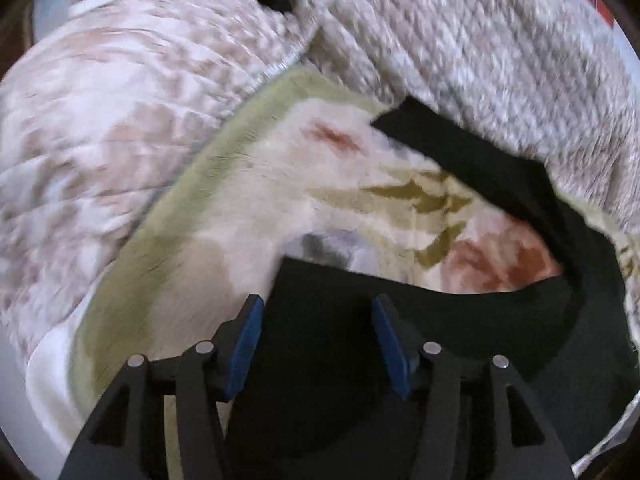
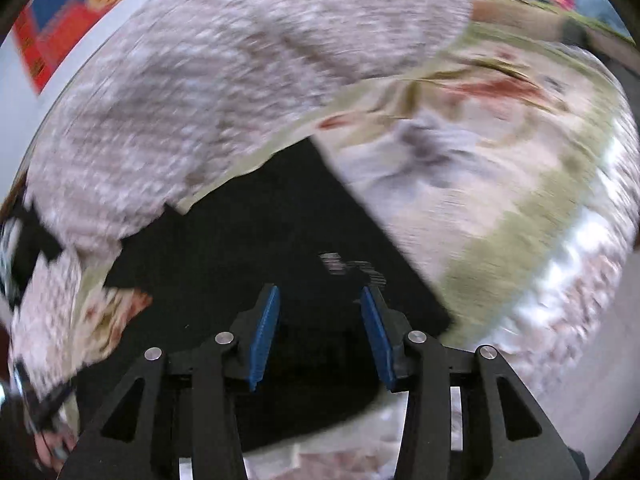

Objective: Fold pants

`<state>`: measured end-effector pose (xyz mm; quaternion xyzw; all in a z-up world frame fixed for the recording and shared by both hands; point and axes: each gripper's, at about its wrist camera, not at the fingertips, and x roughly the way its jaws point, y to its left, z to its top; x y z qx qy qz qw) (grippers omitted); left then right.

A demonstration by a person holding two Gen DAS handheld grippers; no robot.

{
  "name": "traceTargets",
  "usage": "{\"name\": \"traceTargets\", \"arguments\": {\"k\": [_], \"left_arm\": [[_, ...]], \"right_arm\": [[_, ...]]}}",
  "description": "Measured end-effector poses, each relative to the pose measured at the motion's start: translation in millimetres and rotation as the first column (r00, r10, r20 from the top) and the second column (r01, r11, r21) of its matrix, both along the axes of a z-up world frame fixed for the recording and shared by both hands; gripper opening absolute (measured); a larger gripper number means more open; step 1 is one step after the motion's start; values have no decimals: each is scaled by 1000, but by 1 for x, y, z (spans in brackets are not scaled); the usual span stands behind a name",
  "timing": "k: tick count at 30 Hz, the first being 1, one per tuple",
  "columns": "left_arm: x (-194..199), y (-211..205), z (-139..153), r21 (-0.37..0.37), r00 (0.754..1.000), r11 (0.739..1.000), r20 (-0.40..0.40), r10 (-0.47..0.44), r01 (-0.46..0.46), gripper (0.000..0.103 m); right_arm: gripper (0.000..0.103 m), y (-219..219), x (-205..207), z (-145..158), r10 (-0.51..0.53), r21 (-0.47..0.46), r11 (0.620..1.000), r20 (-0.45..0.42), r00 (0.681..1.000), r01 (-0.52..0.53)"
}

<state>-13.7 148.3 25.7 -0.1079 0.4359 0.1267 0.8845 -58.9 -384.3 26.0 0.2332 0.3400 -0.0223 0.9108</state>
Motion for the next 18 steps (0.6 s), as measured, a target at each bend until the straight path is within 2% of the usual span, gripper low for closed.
{"name": "traceTargets", "arguments": {"k": [1, 2, 3, 4, 7, 9, 13, 14, 18], "left_arm": [[6, -4, -2, 37, 1000, 999, -12, -12, 13, 59], [9, -9, -2, 65, 1000, 998, -14, -14, 15, 49], [8, -13, -2, 84, 1000, 996, -7, -23, 23, 34], [7, -18, 1, 88, 999, 995, 7, -47, 46, 7], [0, -25, 9, 159, 998, 987, 53, -23, 15, 5], [-4, -18, 15, 139, 997, 990, 82, 12, -23, 5], [2, -4, 6, 96, 997, 994, 47, 56, -61, 7], [2, -2, 6, 86, 997, 994, 47, 64, -68, 11], [-7, 1, 22, 76, 987, 990, 114, 110, -119, 13]], "right_arm": [[43, 8, 8, 0, 36, -6, 999, -1, 999, -36], [43, 16, 17, 0, 74, -8, 997, -5, 997, -74], [43, 22, 24, -1, 103, -13, 995, -11, 995, -103], [43, 28, 29, -3, 123, -19, 992, -17, 992, -124], [43, 40, 45, -6, 153, -45, 987, -32, 988, -154], [43, 40, 52, -9, 146, -60, 987, -39, 988, -149], [43, 33, 59, -25, 97, -90, 990, -84, 992, -105], [43, 30, 60, -30, 90, -85, 992, -101, 991, -98], [43, 21, 55, -33, 70, -69, 995, -90, 993, -76]]}}
